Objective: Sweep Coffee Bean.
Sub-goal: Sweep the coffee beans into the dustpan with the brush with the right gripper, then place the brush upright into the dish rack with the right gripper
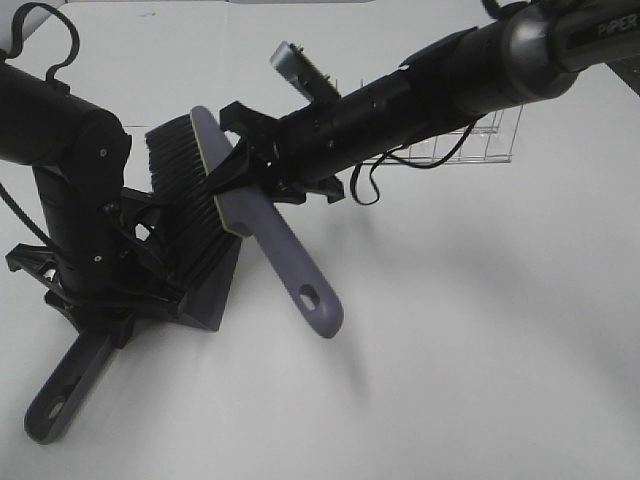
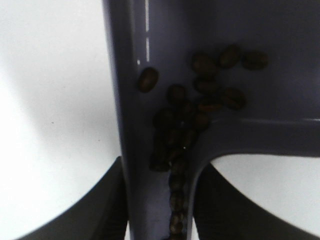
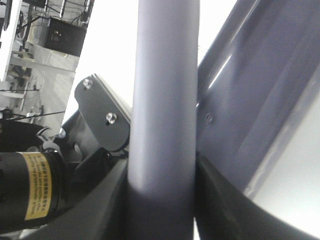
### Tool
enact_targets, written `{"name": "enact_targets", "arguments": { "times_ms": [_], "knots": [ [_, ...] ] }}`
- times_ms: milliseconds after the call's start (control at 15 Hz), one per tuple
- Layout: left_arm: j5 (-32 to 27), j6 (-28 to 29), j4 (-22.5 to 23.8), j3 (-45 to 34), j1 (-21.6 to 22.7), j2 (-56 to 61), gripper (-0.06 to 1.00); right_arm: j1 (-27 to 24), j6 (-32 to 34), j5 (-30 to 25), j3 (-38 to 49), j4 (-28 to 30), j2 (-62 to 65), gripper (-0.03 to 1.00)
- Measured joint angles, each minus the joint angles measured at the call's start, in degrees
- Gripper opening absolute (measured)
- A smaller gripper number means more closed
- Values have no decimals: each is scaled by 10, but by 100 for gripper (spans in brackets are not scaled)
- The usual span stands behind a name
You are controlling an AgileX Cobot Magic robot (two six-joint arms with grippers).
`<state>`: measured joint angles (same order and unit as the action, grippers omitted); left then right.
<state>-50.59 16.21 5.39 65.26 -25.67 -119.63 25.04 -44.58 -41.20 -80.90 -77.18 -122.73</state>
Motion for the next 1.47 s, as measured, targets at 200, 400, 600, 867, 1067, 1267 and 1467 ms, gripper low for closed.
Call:
{"name": "enact_targets", "arguments": {
  "times_ms": [200, 400, 600, 867, 1067, 1267, 1467],
  "knots": [
    [-1, 0, -4, 0, 0, 0, 33, -34, 16, 1, 1, 60, 69, 37],
    [-1, 0, -7, 0, 1, 0, 33, -85, 49, 1, 1, 139, 141, 37],
    [0, -6, -49, 0, 30, 0, 33, -143, 138, -29, 1, 299, 180, 37],
    [-2, -46, -103, 0, 95, 0, 33, -199, 356, -138, 1, 646, 180, 37],
    [-2, -48, -102, 0, 96, -1, 33, -207, 475, -140, 1, 776, 167, 37],
    [-1, -50, -104, 0, 96, -1, 33, -207, 490, -130, -2, 778, 127, 37],
    [-1, -50, -104, 0, 96, -1, 33, -207, 498, -129, -60, 780, 64, 37]
  ]
}}
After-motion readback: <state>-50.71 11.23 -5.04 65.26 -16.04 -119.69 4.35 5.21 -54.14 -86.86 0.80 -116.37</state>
